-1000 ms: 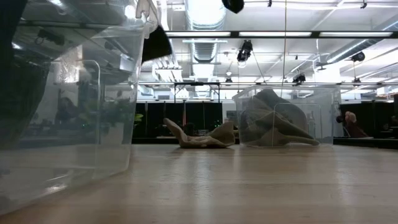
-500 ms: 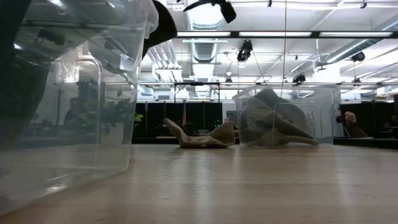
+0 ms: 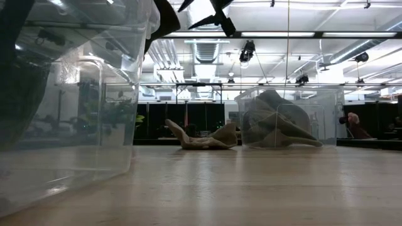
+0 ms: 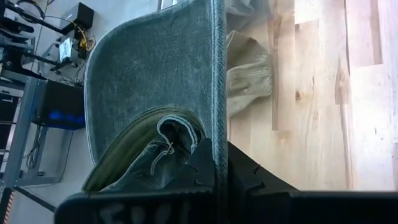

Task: Pick & Place hat
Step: Put the green cap into the bottom transparent bin

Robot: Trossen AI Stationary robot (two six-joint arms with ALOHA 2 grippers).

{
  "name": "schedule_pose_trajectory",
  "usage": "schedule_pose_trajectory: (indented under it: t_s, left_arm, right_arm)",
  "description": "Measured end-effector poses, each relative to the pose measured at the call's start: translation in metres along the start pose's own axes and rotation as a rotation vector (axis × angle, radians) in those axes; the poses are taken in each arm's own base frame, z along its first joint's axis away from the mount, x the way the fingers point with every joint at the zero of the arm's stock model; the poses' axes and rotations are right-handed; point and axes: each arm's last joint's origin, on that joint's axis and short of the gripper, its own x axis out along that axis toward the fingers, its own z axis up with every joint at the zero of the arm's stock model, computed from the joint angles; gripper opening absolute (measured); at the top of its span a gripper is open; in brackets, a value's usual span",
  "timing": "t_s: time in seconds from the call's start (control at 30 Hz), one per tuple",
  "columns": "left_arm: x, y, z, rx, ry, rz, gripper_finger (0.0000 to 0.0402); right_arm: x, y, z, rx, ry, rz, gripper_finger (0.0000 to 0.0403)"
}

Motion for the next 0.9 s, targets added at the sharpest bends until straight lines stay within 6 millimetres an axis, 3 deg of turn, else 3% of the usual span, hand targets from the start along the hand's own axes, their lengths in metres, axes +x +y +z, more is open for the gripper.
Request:
schedule_pose_trajectory:
  t_s: [0.27, 0.63, 0.77, 0.9]
  left_arm:
    - [-0.001, -0.002, 0.002, 0.000, -0.020, -0.004, 0.0005]
    - [-0.001, -0.003, 0.004, 0.007, -0.039, -0.002, 0.0005]
    - [0.000, -0.004, 0.003, 0.050, -0.024, -0.024, 0.0005]
    - [0.000, -0.005, 0.004, 0.073, -0.025, -0.034, 0.0005]
  right_arm:
    - [0.007, -0.007, 0.021, 0.031, -0.012, 0.071, 0.0219]
    - [0.029, -0.024, 0.031, 0.051, 0.012, 0.071, 0.0215]
    - [0.035, -0.026, 0.035, 0.051, 0.022, 0.096, 0.0191]
    - [0.041, -0.025, 0.035, 0.047, 0.052, 0.154, 0.0137]
